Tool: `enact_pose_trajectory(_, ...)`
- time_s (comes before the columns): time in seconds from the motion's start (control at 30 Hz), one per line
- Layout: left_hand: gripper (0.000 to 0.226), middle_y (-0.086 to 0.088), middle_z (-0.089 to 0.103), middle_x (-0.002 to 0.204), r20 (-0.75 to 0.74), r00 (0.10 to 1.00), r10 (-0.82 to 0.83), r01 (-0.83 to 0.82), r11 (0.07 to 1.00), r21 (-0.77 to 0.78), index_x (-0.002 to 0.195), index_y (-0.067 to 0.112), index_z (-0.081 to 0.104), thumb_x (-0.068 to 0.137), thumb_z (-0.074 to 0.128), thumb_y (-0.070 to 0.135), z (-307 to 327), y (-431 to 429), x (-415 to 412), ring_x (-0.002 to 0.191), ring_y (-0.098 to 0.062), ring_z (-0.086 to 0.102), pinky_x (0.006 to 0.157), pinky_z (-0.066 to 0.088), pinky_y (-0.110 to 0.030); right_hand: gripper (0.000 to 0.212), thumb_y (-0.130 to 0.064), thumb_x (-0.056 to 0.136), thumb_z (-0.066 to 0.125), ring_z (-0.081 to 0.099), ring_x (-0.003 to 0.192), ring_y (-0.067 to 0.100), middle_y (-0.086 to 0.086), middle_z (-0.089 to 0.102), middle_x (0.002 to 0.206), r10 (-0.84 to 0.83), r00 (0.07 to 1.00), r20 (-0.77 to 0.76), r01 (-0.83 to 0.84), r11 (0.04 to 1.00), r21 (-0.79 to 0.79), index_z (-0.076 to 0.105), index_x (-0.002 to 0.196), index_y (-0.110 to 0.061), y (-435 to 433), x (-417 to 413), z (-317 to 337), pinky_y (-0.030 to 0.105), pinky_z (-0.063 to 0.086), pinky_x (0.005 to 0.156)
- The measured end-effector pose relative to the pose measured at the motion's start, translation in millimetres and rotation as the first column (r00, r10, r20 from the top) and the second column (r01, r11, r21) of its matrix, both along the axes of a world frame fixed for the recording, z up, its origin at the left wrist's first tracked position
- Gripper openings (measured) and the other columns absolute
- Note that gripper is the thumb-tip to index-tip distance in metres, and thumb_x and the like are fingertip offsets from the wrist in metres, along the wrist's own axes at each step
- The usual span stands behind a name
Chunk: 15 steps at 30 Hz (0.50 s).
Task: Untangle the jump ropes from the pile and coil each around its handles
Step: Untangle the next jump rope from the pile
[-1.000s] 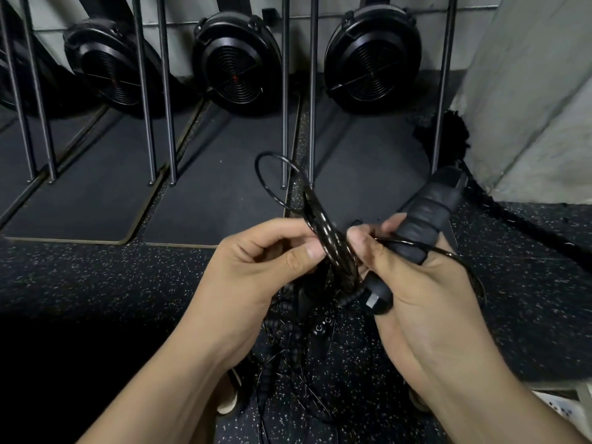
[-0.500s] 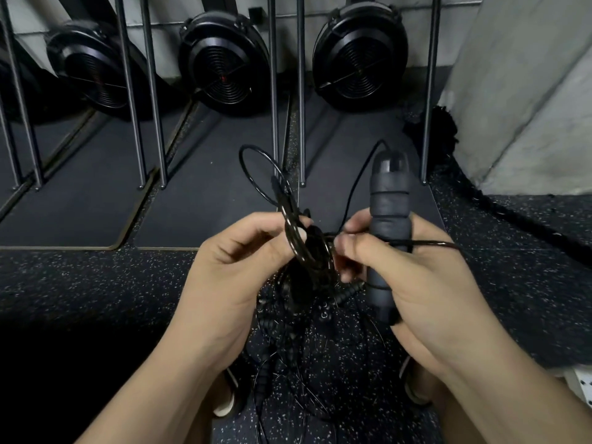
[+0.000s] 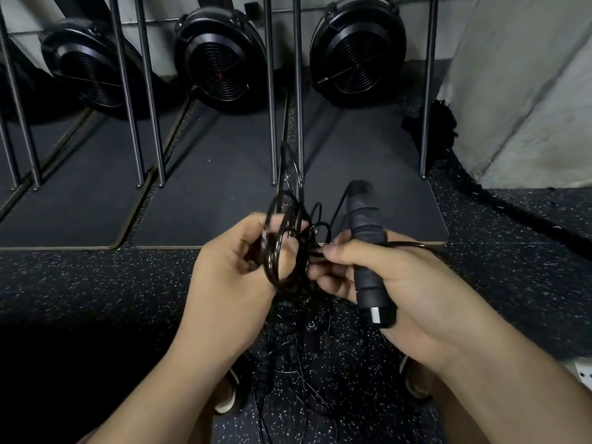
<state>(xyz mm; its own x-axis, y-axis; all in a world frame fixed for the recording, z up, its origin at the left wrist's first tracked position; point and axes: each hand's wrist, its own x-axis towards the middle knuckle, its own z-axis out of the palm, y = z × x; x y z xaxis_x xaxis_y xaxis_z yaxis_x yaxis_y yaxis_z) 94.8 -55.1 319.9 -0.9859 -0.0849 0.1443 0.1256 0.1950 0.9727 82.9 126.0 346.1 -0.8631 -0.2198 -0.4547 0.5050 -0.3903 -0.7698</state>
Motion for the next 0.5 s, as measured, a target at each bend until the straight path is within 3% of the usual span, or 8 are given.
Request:
enact_pose_trajectory(0.1, 0.01, 0.004, 0.08, 0.1, 0.016, 1.0, 0.015, -0.015, 1.0, -0.01, 0.104, 0.025, 0.078, 0.097, 0.073, 0.029, 4.2, 2.7, -0.5, 0.099, -0.019, 0.075, 0.091, 0.059, -0.044, 0.02, -0.002, 0.083, 0.075, 0.079, 0.086, 0.024, 0.016, 0.078, 0.094, 0.059, 0.996, 0.073, -0.05, 0.992, -0.118, 0.068, 0.101, -0.005, 4.6, 0.0, 4.1, 0.025, 0.062, 0.067)
enact_pose_trajectory(0.2, 0.023, 0.011, 0.073, 0.089, 0.035, 0.999, 0.025, -0.026, 0.999, 0.032, 0.102, 0.024, 0.068, 0.086, 0.077, 0.039, 9.4, 6.1, -3.4, 0.091, -0.014, 0.071, 0.088, 0.055, -0.043, 0.018, -0.003, 0.086, 0.072, 0.078, 0.079, 0.02, 0.015, 0.077, 0.095, 0.071, 0.989, 0.127, -0.043, 0.976, -0.211, 0.066, 0.103, -0.007, 4.6, 0.0, 6.3, 0.021, 0.058, 0.059)
enact_pose_trajectory(0.3, 0.035, -0.003, 0.064, 0.088, 0.007, 1.0, -0.022, 0.022, 0.997, 0.074, 0.101, 0.017, 0.055, 0.089, 0.085, 0.029, 9.7, 1.4, -5.2, 0.089, -0.032, 0.065, 0.089, 0.052, -0.057, 0.021, -0.002, 0.085, 0.071, 0.075, 0.072, 0.017, 0.012, 0.075, 0.088, 0.047, 0.983, 0.178, 0.007, 0.957, -0.289, 0.063, 0.103, -0.009, 3.0, -0.2, 5.0, 0.02, 0.055, 0.054)
enact_pose_trajectory(0.4, 0.029, -0.028, 0.063, 0.097, 0.02, 0.995, -0.093, 0.091, 0.992, 0.082, 0.094, 0.007, 0.065, 0.085, 0.086, 0.025, 10.5, -4.4, -4.4, 0.093, -0.051, 0.061, 0.092, 0.05, -0.069, 0.024, -0.002, 0.08, 0.072, 0.073, 0.073, 0.017, 0.008, 0.073, 0.086, 0.013, 0.989, 0.149, 0.035, 0.948, -0.315, 0.064, 0.102, -0.011, 3.1, -0.6, 4.3, 0.02, 0.054, 0.055)
enact_pose_trajectory(0.5, 0.017, -0.018, 0.074, 0.098, 0.026, 0.996, -0.088, 0.086, 0.995, 0.048, 0.088, 0.013, 0.079, 0.084, 0.086, 0.028, 10.0, -3.9, -1.0, 0.1, -0.043, 0.07, 0.097, 0.054, -0.06, 0.027, -0.003, 0.078, 0.074, 0.072, 0.073, 0.016, 0.008, 0.073, 0.087, 0.002, 0.998, 0.057, 0.013, 0.964, -0.266, 0.066, 0.102, -0.011, 5.3, -3.7, 4.6, 0.021, 0.054, 0.055)
